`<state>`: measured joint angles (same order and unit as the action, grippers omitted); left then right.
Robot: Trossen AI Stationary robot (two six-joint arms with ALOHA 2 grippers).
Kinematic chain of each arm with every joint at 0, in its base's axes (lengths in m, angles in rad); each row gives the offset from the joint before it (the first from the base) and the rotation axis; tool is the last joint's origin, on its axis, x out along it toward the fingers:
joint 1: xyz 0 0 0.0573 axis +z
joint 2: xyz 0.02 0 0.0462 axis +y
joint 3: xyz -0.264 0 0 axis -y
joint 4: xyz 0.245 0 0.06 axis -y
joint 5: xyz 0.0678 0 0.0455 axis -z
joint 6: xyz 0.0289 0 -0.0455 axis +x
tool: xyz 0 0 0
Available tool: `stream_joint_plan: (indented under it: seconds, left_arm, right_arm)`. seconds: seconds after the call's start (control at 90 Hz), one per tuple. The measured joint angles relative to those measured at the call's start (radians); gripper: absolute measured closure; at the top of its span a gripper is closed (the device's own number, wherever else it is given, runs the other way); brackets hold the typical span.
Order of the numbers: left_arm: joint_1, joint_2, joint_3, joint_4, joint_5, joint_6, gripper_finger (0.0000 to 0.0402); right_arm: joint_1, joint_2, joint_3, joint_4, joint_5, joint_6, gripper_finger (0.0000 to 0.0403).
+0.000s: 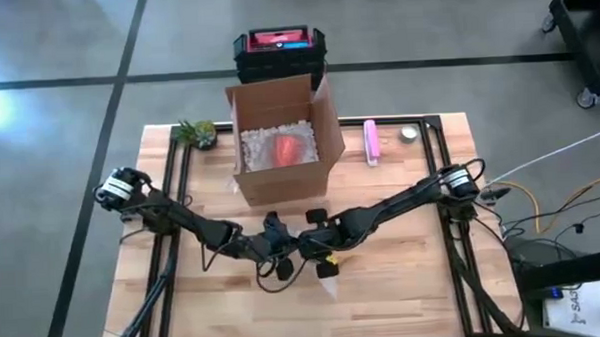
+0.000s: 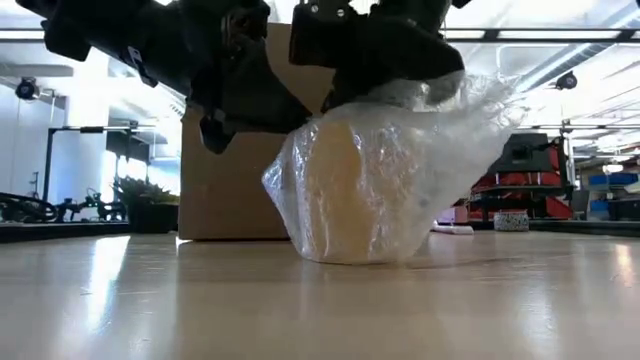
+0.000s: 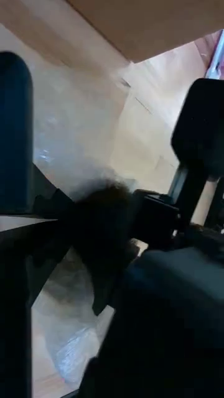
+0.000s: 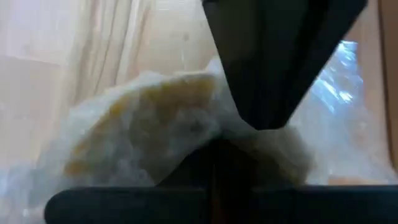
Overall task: Wrap mug
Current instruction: Wrap the yellow mug in the transparent bubble wrap
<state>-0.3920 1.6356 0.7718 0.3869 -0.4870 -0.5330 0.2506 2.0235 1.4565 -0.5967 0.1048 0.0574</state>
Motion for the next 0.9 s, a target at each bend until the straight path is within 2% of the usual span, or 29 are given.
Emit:
stream_joint_plan:
  seconds: [0.122,0.267,0.433,0.511,0.578,0.644,0.722,0.778,0.9]
  left_arm:
    - [0.000,-0.010,0.000,-0.007,0.017,0.000,0.0401]
    - [-0.003,-0.094,0.000,-0.062,0.046,-0.005,0.0401]
    - [-0.017,-0.174,0.001,-0.323,-0.056,-0.112,0.0401]
    - [-0.017,-0.171,0.000,-0.460,-0.074,-0.212,0.0401]
    - [-0.017,-0.142,-0.005,-0.501,-0.076,-0.278,0.0401]
    - [-0.017,-0.094,-0.013,-0.481,-0.077,-0.292,0.0401]
    - [-0.017,-0.036,-0.013,-0.365,-0.120,-0.271,0.0401]
    - [-0.011,-0.007,-0.013,-0.241,-0.136,-0.205,0.0401]
    - [-0.004,0.011,-0.013,-0.023,-0.081,-0.036,0.0401]
  right_arm:
    - [0.000,0.011,0.002,0.000,-0.005,0.001,0.0403]
    - [0.000,-0.011,-0.005,0.001,-0.005,-0.003,0.0403]
    - [0.000,-0.039,-0.009,0.011,-0.003,-0.003,0.0403]
    - [0.000,-0.043,-0.009,0.016,-0.003,-0.006,0.0403]
    - [0.000,-0.043,-0.010,0.022,-0.003,-0.006,0.0403]
    - [0.000,-0.044,-0.010,0.023,-0.002,-0.007,0.0403]
    - [0.000,-0.044,-0.010,0.025,-0.002,-0.008,0.0403]
    - [0.000,-0.044,-0.009,0.025,-0.002,-0.008,0.0403]
    - [0.000,-0.044,-0.009,0.025,-0.002,-0.008,0.0403]
